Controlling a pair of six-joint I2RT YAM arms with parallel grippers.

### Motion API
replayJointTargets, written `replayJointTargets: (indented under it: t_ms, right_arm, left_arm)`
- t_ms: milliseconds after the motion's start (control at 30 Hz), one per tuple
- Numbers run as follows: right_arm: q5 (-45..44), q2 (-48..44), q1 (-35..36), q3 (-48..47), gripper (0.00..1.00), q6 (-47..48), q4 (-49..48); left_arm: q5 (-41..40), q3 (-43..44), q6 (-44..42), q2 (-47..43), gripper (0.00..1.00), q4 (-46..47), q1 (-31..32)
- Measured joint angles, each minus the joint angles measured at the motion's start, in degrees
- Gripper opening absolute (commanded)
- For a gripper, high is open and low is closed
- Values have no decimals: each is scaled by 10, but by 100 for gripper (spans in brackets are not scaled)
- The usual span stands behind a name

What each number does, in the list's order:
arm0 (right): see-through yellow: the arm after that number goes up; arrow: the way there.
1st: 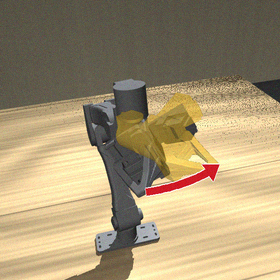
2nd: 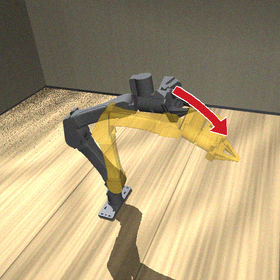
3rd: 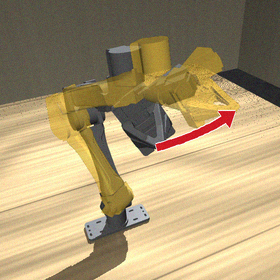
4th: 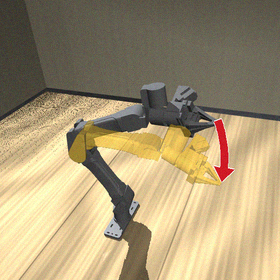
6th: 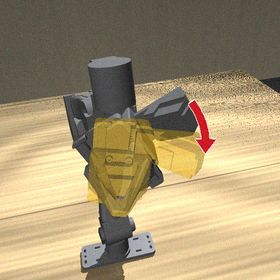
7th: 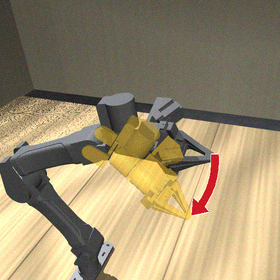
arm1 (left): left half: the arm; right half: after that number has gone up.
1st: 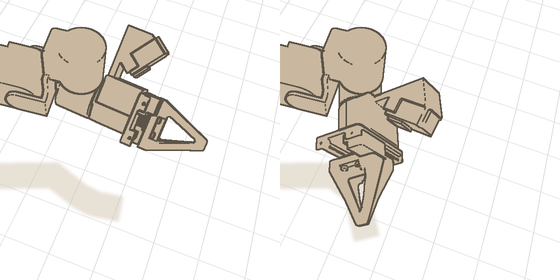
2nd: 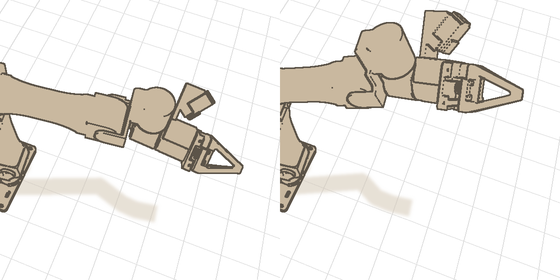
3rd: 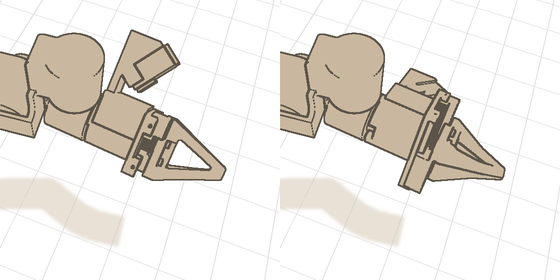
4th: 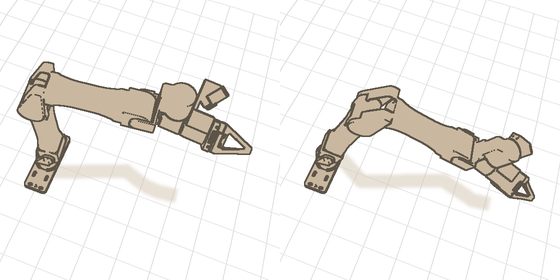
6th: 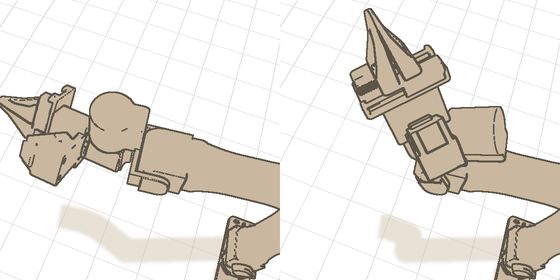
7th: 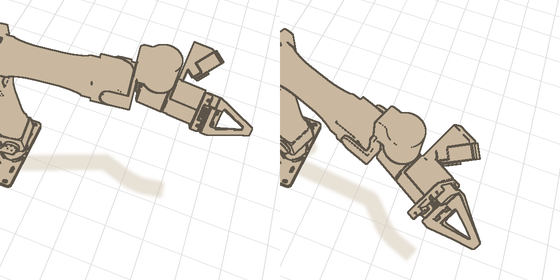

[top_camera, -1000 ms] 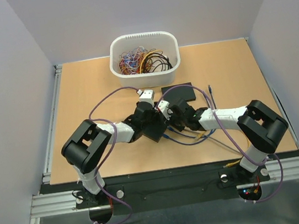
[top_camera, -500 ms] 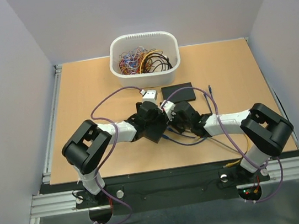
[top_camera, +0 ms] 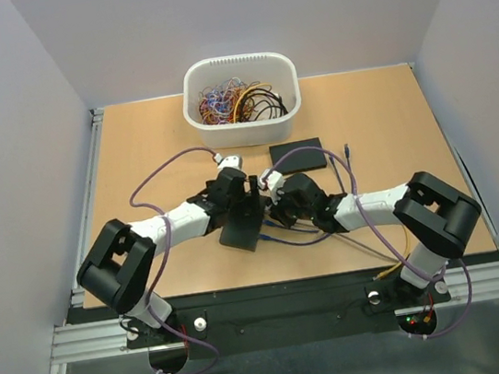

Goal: Insert the plug into the switch port

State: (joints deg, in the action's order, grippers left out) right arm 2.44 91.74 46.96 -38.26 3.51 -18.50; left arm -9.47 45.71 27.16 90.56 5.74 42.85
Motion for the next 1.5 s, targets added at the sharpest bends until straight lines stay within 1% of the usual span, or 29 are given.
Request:
replayJointTargets:
  t_ms: [200,400,700,833,967,1033,1133,1167,1233,1267,1333,1367,1400,1433,1467,1500]
  right_arm:
    - [-5,20,5,-37,1,-36,-52]
    - [-14,21,4,-40,0,-59,-76]
    - [-21,20,4,-22,0,-70,-91]
    - [-26,20,4,-5,0,-70,-86]
    - [-27,36,7,-13,0,-74,-85]
    - [-32,64,14,-34,1,-78,-85]
    - [-42,144,33,-115,0,-89,-75]
    - [-46,174,40,-155,0,-95,-68]
    - [-50,252,51,-268,1,-109,-55]
    - [-51,297,56,-336,12,-116,-47]
    - [-51,375,62,-451,39,-136,-27]
    - [-54,416,64,-523,47,-148,-2]
    - [-55,460,67,-597,73,-154,7]
    - [-55,487,68,-649,89,-166,13]
    - [-58,504,70,-680,91,-171,23]
    - [-64,512,71,-702,92,-179,32]
  left_arm:
    - [-35,-1,30,-99,99,-87,-55]
    - [-63,0,50,-187,99,-113,-91]
    - [-45,1,56,-174,99,-137,-93]
    - [-28,3,54,-236,99,-176,-93]
    - [-10,48,39,-312,99,-234,-93]
    - [-14,74,29,-340,99,-253,-93]
    - [-39,90,13,-388,99,-272,-93]
    - [-48,90,9,-400,99,-278,-93]
    - [-62,87,2,-417,99,-287,-93]
    - [-71,83,-3,-426,99,-292,-94]
    - [-78,77,-8,-429,99,-300,-96]
    - [-82,73,-10,-430,99,-301,-96]
    - [-85,68,-12,-430,99,-303,-96]
    - [-87,63,-13,-430,99,-303,-96]
    - [-88,55,-15,-430,99,-306,-96]
    - [-88,52,-16,-429,99,-309,-97]
